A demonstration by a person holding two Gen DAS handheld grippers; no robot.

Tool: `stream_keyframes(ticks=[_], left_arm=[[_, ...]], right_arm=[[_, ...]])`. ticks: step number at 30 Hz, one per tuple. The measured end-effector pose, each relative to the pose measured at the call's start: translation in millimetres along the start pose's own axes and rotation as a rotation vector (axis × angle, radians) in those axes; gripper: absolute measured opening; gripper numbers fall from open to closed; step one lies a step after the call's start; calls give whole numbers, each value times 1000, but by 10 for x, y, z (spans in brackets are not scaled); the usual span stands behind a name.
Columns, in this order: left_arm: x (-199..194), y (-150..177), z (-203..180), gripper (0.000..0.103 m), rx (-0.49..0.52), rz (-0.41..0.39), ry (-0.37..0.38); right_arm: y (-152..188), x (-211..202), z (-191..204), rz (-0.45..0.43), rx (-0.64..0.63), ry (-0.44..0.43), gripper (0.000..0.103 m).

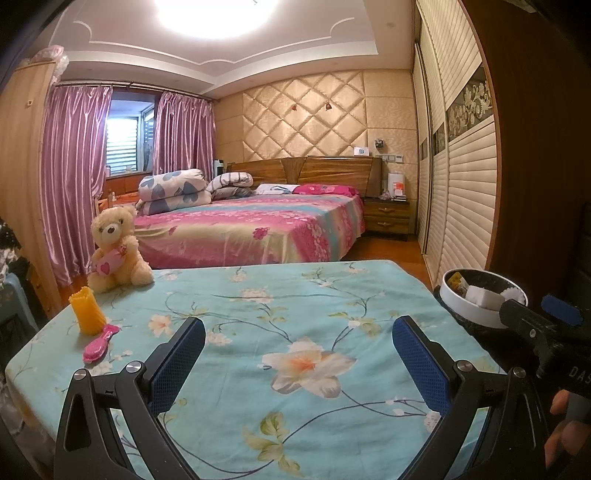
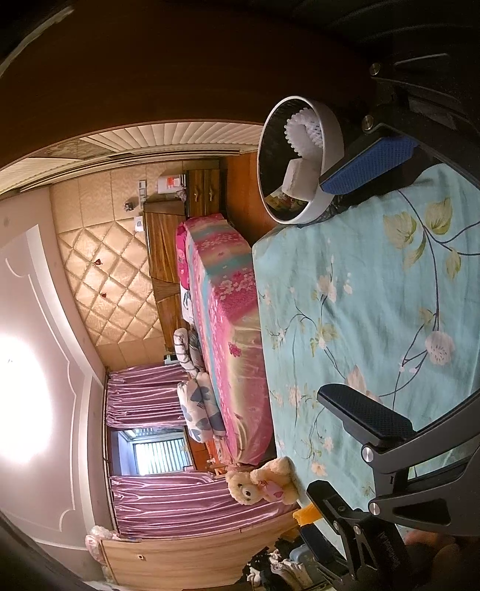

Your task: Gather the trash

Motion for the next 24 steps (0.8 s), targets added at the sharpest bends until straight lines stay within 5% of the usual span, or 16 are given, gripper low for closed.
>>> stream_keyframes(ticks=[24], left_arm=[[7,21,3,102,3,7,10]], right_arm=[[6,-16,13,3,0,0,103]])
Point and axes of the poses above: each gripper's, at about its wrist camera, not at the fingertips, and x roughly the way its jaws point, z to its left, y to its underside, the point moved 8 cm from there along x, roughly the way its jaws point, and after that the axes turned 10 degrees about y, right-handed, at the moved point
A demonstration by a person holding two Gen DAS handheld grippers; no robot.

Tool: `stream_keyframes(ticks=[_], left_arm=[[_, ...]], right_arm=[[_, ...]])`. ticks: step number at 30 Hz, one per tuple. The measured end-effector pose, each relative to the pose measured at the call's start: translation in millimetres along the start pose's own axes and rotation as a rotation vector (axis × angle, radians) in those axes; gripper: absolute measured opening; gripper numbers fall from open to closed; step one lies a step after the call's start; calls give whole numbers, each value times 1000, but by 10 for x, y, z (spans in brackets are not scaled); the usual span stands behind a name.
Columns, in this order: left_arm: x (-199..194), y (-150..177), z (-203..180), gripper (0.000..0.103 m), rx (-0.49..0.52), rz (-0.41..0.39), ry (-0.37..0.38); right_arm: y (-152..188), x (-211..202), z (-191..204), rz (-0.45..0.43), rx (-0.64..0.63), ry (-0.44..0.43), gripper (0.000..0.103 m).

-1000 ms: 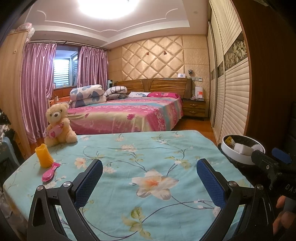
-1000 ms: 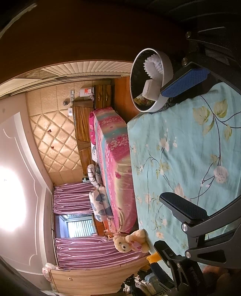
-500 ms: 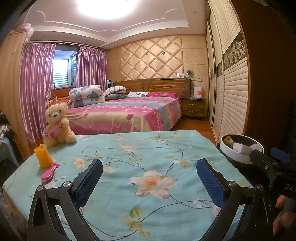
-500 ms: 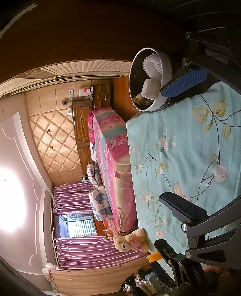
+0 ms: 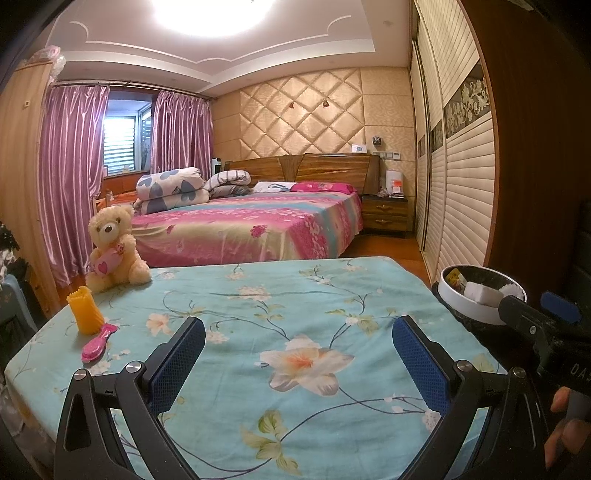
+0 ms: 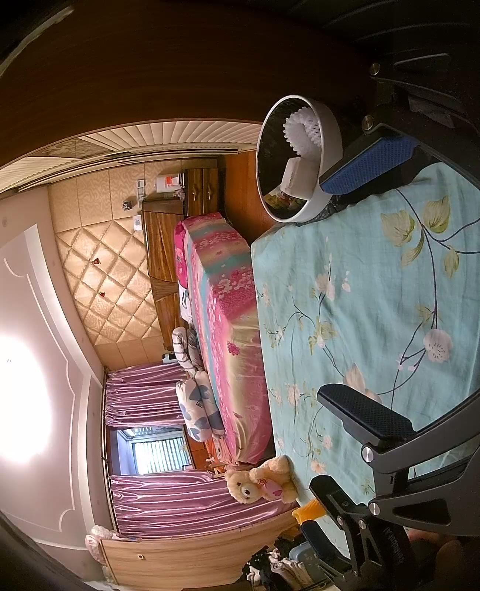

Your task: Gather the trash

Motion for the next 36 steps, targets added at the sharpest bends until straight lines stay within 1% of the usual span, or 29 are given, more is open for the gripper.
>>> stream_keyframes(ticks=[36], left_arm=[[3,6,3,102,8,8,10]], right_arm=[[-3,4,-7,2,2,-2,103]])
Point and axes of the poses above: each gripper's, at about its wrist camera, not at the fingertips, and x roughly the way its jaws point, z to its left, y to its underside, the point moved 8 cm from there along x, roughly the way its jaws point, and after that the axes turned 10 degrees about y, right-handed, at the moved point
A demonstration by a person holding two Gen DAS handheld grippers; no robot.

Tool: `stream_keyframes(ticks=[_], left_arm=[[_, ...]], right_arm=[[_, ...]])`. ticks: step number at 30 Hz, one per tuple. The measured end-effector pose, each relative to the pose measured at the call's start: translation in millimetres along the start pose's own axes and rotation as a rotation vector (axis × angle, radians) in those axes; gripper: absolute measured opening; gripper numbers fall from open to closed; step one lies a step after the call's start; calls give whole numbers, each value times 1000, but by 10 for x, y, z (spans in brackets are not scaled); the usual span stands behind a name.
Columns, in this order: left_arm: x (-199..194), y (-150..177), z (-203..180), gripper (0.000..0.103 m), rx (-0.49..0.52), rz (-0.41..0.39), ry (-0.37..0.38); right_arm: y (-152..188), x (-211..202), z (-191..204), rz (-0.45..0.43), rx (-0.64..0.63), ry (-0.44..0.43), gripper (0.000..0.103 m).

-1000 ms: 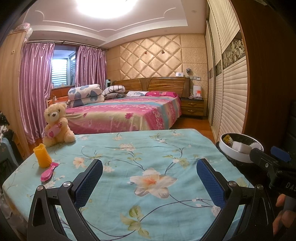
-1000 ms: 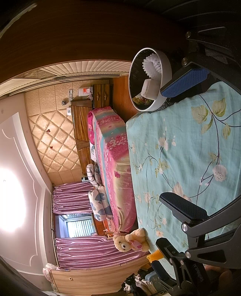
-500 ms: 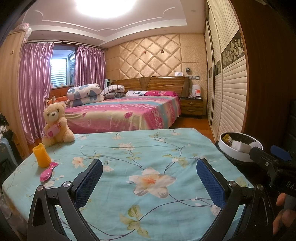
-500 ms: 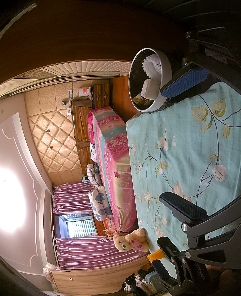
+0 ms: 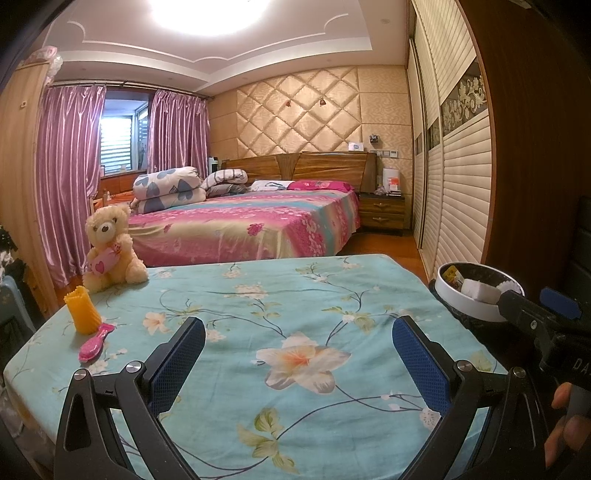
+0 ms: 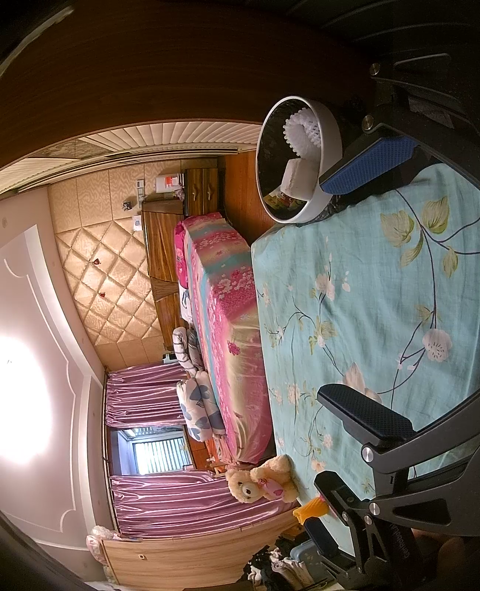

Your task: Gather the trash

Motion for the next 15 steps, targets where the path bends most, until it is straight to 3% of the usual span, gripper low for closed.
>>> stream_keyframes(ticks=[15], left_arm=[[11,5,-11,102,4,3,3]], right_arm=[[-2,-5,4,0,0,0,103]])
Point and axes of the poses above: each gripper's, at about its wrist camera, not at the fingertips, and x roughly the way its jaws point, z to its left, y to its underside, the point moved 8 cm from there along x, roughly the way its jaws point, and after that the axes turned 10 degrees about y, right-handed, at the moved point
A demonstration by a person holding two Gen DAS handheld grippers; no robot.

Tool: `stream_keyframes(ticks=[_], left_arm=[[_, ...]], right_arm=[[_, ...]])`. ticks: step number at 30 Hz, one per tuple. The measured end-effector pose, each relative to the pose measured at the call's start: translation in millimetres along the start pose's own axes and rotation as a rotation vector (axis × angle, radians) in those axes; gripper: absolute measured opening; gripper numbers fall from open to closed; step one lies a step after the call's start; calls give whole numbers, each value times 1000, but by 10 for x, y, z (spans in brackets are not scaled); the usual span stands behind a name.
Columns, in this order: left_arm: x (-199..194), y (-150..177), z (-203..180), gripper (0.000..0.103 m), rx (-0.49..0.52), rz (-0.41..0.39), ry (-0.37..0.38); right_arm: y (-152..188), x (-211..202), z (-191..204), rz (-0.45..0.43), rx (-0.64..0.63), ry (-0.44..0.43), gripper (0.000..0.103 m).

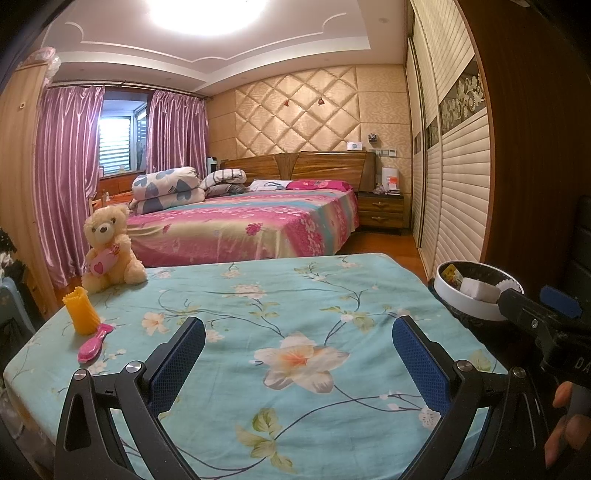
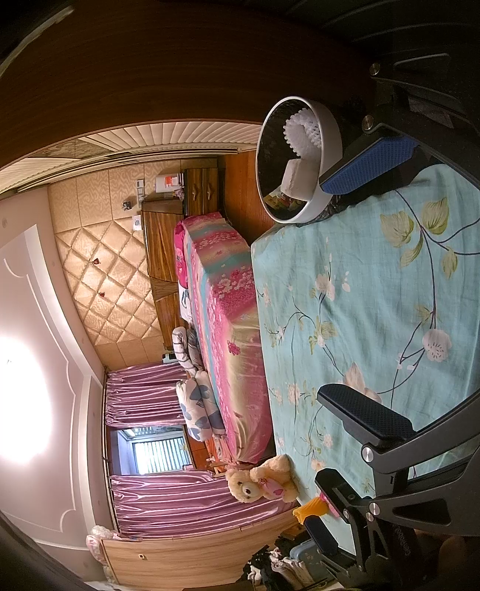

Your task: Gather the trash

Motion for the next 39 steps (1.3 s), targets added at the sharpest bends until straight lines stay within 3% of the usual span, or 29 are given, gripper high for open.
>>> stream_keyframes(ticks=[39], left_arm=[[34,19,-3,102,8,11,9]], right_arm=[[-6,0,-5,2,1,0,103]])
Point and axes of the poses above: each gripper's, at about its wrist camera, not at the fingertips, and x roughly the way its jaws point, z to its left, y to its underside, the point moved 8 cm from there along x, roughly the way its jaws point, and after that the axes turned 10 degrees about y, right-handed, at the moved point
